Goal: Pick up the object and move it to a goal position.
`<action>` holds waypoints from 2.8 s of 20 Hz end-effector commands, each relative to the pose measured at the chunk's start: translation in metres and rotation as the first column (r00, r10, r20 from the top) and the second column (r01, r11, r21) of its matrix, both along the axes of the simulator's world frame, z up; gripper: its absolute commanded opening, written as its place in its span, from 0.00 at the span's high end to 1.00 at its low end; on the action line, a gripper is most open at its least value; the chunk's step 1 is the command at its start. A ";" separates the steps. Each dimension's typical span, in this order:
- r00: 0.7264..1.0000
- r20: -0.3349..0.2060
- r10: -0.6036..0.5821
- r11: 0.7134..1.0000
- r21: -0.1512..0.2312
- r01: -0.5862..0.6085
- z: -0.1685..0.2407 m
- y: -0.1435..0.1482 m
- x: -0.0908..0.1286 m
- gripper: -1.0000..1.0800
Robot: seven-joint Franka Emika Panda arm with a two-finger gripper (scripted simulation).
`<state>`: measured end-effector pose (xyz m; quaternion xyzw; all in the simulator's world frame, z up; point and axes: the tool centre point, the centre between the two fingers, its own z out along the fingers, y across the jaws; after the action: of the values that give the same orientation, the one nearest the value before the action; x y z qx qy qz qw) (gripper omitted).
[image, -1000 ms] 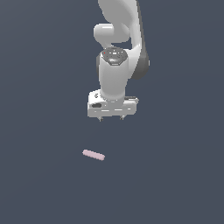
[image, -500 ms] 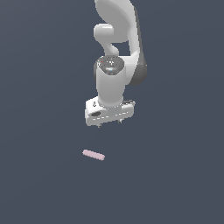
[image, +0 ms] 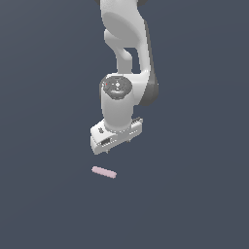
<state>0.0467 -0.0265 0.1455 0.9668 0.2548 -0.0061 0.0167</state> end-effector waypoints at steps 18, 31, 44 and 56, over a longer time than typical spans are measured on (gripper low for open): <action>0.891 -0.010 0.454 0.891 0.019 -0.454 -0.051 -0.037 0.043 0.04; 0.755 0.000 0.656 0.755 0.033 -0.655 -0.080 -0.062 0.061 0.04; 0.719 0.003 0.695 0.719 0.035 -0.694 -0.089 -0.069 0.064 0.04; 0.716 0.003 0.698 0.715 0.035 -0.698 -0.138 -0.068 0.063 0.04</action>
<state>0.1090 -0.0951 0.0113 0.7999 0.6002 -0.0008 -0.0006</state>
